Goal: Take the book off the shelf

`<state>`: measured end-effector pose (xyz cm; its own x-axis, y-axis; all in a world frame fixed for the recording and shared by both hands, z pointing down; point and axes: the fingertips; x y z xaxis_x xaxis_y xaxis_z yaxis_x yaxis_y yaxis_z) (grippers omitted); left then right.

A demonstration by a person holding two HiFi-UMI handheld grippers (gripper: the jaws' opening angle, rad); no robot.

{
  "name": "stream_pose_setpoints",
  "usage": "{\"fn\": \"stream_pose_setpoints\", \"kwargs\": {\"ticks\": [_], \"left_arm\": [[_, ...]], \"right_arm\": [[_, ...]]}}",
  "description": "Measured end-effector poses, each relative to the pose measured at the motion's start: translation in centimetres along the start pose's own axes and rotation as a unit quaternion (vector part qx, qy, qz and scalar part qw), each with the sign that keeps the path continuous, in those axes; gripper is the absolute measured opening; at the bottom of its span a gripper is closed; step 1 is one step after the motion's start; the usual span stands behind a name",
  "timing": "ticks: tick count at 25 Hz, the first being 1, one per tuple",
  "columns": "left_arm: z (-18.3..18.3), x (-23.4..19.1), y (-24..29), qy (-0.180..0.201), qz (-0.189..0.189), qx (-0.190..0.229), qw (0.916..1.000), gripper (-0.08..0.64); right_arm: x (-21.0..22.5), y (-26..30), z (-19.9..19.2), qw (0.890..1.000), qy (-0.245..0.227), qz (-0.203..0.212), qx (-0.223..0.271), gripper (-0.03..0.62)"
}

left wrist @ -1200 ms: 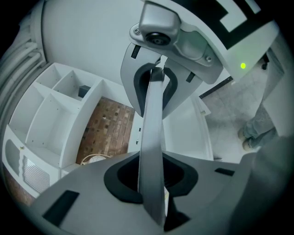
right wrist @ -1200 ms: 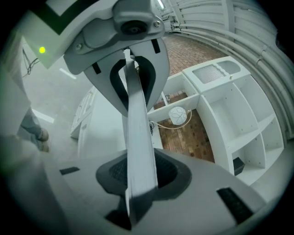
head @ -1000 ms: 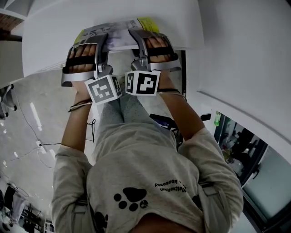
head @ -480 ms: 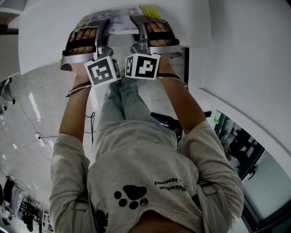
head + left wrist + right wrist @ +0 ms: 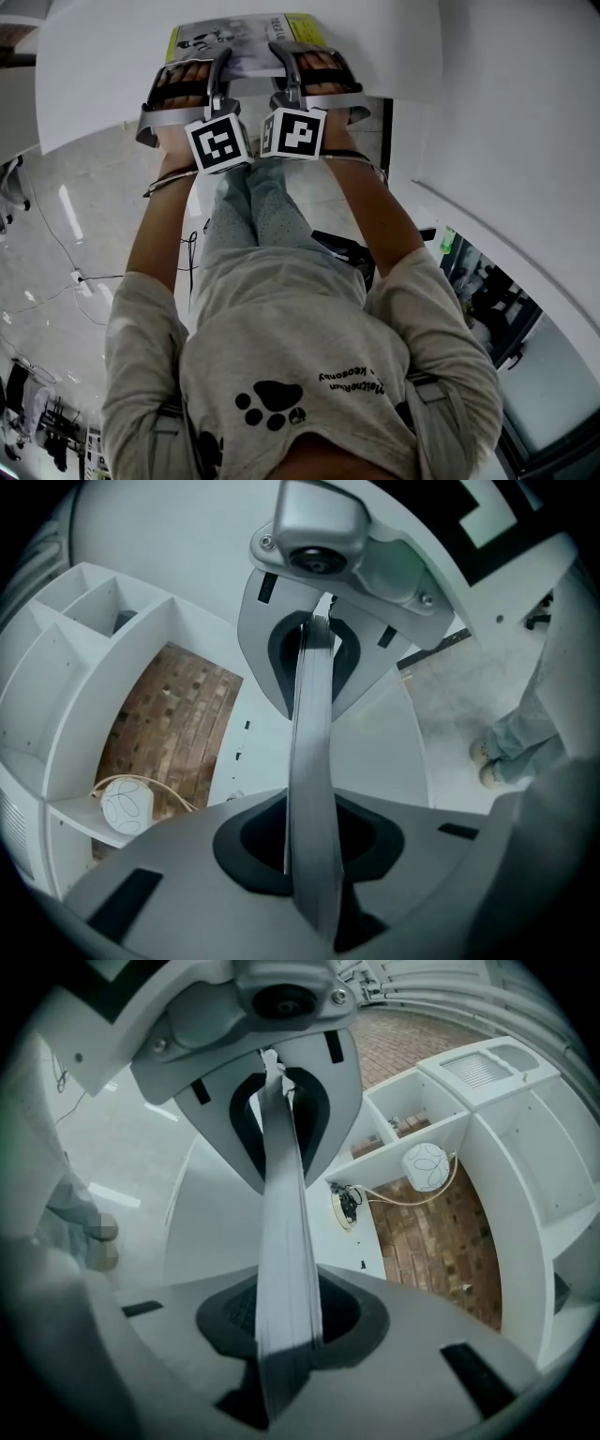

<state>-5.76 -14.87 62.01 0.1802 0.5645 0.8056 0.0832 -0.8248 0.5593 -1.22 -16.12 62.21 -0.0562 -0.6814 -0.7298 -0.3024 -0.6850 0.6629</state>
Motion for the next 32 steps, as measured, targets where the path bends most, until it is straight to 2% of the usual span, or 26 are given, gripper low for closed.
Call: {"fn": "stream_pose_setpoints", "kwargs": {"ticks": [4,9,13,25,32], "left_arm": [[-0.1,1.2,0.5,-0.003,-0.025,-0.009,0.9996,0.078],[-0.4,3.7,1.1,-0.005,-0.068,-0.020,0.9975,0.082],[-0.7,5.4,1.7,-0.006,-0.099,-0.026,0.9947,0.089],[-1.4,5.6,3.9,-0.004,-0.124,-0.033,0.9918,0.103],[-1.5,5.9,4.0,-0.026,-0.174,-0.041,0.9836,0.156]], "right_arm": [[-1.2,0.8,-0.2,1.000,-0.001,0.017,-0.001,0.084],[-3.3,1.8,-0.8,0.998,-0.036,0.046,-0.022,0.086],[-5.0,2.7,-1.0,0.996,-0.042,0.076,-0.025,0.086],[-5.0,4.9,-1.3,0.992,-0.035,0.114,-0.033,0.100],[-5.4,4.9,-1.3,0.986,-0.020,0.165,-0.024,0.140]]}}
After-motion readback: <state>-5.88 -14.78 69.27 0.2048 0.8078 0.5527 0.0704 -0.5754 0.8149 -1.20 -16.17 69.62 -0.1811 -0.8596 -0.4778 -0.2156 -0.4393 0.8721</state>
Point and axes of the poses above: the fingertips, and each gripper's own axes: y forward along the fingers, x to its right, z out of its top, and after that the axes turned 5 degrees about z, right-handed
